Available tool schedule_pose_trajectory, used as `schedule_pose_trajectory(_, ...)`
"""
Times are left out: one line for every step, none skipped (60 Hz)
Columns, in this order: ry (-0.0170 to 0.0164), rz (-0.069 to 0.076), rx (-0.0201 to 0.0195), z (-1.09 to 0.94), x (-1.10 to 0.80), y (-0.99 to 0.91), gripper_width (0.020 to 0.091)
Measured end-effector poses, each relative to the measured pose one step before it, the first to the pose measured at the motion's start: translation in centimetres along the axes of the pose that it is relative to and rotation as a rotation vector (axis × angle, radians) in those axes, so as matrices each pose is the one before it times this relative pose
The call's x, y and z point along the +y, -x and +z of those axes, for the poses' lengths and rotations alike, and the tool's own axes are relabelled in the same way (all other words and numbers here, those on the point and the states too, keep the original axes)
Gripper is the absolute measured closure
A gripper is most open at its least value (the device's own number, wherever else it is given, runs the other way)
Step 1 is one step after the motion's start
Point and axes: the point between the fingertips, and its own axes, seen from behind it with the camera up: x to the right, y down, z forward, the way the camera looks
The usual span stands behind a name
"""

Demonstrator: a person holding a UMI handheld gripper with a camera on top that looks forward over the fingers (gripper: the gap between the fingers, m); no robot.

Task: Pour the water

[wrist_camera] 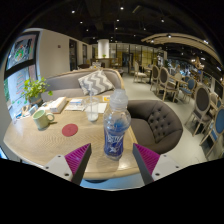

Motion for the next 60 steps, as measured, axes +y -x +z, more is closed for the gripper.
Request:
schedule_pose_trajectory(-0.00836,-0.0023,-0.00625,0.563,-0.239,-0.192,0.0249)
schedule_pose_trajectory(-0.00896,-0.0032,-0.00668,0.571,-0.228,-0.108,0.0249)
schedule_pose_trajectory(-0.00759,-0.0045,-0.00683,0.455,-0.226,-0.151,0.0248)
schedule_pose_trajectory(-0.00856,-0.0056,-0.00262,0.741,-0.100,0.047,0.0247)
schedule_pose_trajectory(-0.00642,-0.0048,-0.00206,0.586,-0.147,-0.092,0.0245)
schedule_pose_trajectory(-0.00463,-0.0046,-0.00157,0.539,-0.093,-0.133,0.0248)
schedule_pose_trajectory(-0.00431,-0.0035,-0.00232,0.530,-0.131,-0.085,0.0248)
schedule_pose_trajectory(-0.00521,-0.0026,-0.00373,0.526,-0.166,-0.039,0.0251)
schedule_pose_trajectory(-0.00661,-0.0015,-0.00292,0.600,-0.144,0.012,0.0251)
schedule_pose_trajectory(-0.00612,0.0002,0.00080,0.558,-0.135,-0.111,0.0251)
schedule_pose_trajectory(-0.00399,0.0026,0.00147,0.893,-0.320,-0.184,0.0256)
schedule_pose_trajectory(-0.00079,0.0042,0.00265,0.442,0.061,-0.116,0.0267)
schedule_pose_trajectory(0.00111,0.0051,0.00077,0.416,0.080,-0.058,0.0279)
schedule_pose_trajectory(0.00018,0.0059,0.00156,0.364,0.143,0.279,0.0300)
schedule_pose_trajectory(0.00136,0.0060,-0.00212,0.324,0.085,0.033,0.0327)
schedule_pose_trajectory(-0.00139,0.0057,-0.00517,0.333,0.004,0.081,0.0353)
schedule_pose_trajectory(-0.00342,0.0059,-0.00307,0.316,-0.037,0.071,0.0381)
schedule_pose_trajectory(-0.00317,0.0056,-0.00098,0.277,0.002,0.060,0.0413)
schedule_pose_trajectory(-0.00132,0.0044,0.00137,0.265,0.032,-0.042,0.0446)
schedule_pose_trajectory(0.00009,0.0032,0.00423,0.277,0.056,-0.119,0.0480)
schedule_pose_trajectory(0.00042,0.0020,0.00404,0.201,0.077,-0.082,0.0523)
schedule_pose_trajectory(-0.00222,0.0022,0.00483,0.674,0.011,-0.123,0.0567)
schedule_pose_trajectory(-0.00855,0.0029,0.00427,-0.001,-0.135,-0.013,0.0567)
schedule_pose_trajectory(-0.00493,0.0041,0.00159,-0.422,-0.204,-0.072,0.0570)
schedule_pose_trajectory(-0.00237,0.0045,-0.00119,0.023,-0.007,0.028,0.0581)
schedule_pose_trajectory(-0.00101,0.0039,-0.00072,0.030,-0.010,0.021,0.0595)
schedule_pose_trajectory(-0.00149,0.0031,-0.00027,0.010,-0.042,0.005,0.0603)
schedule_pose_trajectory(-0.00150,0.0016,0.00169,0.021,-0.044,-0.046,0.0616)
schedule_pose_trajectory(-0.00058,0.0008,0.00383,0.017,-0.001,-0.077,0.0633)
schedule_pose_trajectory(-0.00067,0.0012,0.00273,0.024,-0.004,-0.050,0.0643)
schedule_pose_trajectory(-0.00205,0.0015,0.00316,0.232,0.000,0.038,0.0659)
schedule_pose_trajectory(-0.00052,-0.0004,0.00419,-0.036,0.013,-0.052,0.0673)
schedule_pose_trajectory(-0.00138,-0.0002,0.00410,-0.022,-0.009,-0.054,0.0680)
schedule_pose_trajectory(-0.00028,-0.0010,0.00188,-0.030,0.015,-0.002,0.0682)
schedule_pose_trajectory(-0.00082,-0.0017,0.00039,0.081,-0.099,0.103,0.0683)
schedule_pose_trajectory(-0.00122,-0.0026,-0.00194,0.015,-0.033,0.104,0.0714)
schedule_pose_trajectory(-0.00037,-0.0024,0.00043,-0.007,0.002,0.078,0.0719)
schedule_pose_trajectory(-0.00125,-0.0009,0.00353,-0.006,-0.051,0.021,0.0719)
schedule_pose_trajectory(0.00066,-0.0014,0.00305,0.010,-0.003,0.032,0.0718)
schedule_pose_trajectory(0.00069,-0.0029,0.00079,-0.029,-0.009,0.084,0.0719)
schedule_pose_trajectory(0.00087,-0.0039,-0.00220,0.028,0.104,0.039,0.0718)
schedule_pose_trajectory(0.00006,-0.0041,-0.00276,0.008,-0.088,0.167,0.0729)
schedule_pose_trajectory(-0.00057,-0.0037,0.00126,0.099,-0.030,0.278,0.0749)
schedule_pose_trajectory(-0.00203,-0.0031,0.00435,-0.010,-0.092,0.080,0.0749)
schedule_pose_trajectory(-0.00058,-0.0059,0.00470,-0.003,-0.042,0.072,0.0749)
schedule_pose_trajectory(0.00050,-0.0077,0.00235,0.035,-0.028,0.147,0.0749)
schedule_pose_trajectory(0.00097,-0.0080,0.00147,0.013,-0.053,0.148,0.0749)
schedule_pose_trajectory(0.00088,-0.0066,0.00306,0.028,-0.069,0.124,0.0750)
schedule_pose_trajectory(0.00045,-0.0048,0.00566,0.015,-0.099,0.081,0.0750)
schedule_pose_trajectory(-0.00006,-0.0047,0.00646,0.004,-0.150,0.083,0.0749)
schedule_pose_trajectory(-0.00064,-0.0058,0.00645,-0.018,-0.182,0.069,0.0749)
schedule_pose_trajectory(-0.00191,-0.0061,0.00466,-0.096,-0.110,-0.323,0.0750)
schedule_pose_trajectory(-0.00196,-0.0063,0.00866,0.094,-0.214,0.333,0.0750)
schedule_pose_trajectory(-0.00133,-0.0079,0.00836,-0.120,-0.228,0.089,0.0749)
schedule_pose_trajectory(-0.00222,-0.0094,0.00829,-0.057,-0.338,0.078,0.0749)
schedule_pose_trajectory(-0.00336,-0.0100,0.00895,-0.075,-0.404,0.098,0.0749)
schedule_pose_trajectory(-0.00434,-0.0108,0.00967,-0.052,-0.476,0.069,0.0749)
schedule_pose_trajectory(-0.00415,-0.0118,0.01088,-0.074,-0.492,0.093,0.0749)
schedule_pose_trajectory(-0.00489,-0.0136,0.00831,-0.057,-0.474,-0.188,0.0749)
schedule_pose_trajectory(-0.00422,-0.0162,0.01205,0.173,-0.548,0.350,0.0750)
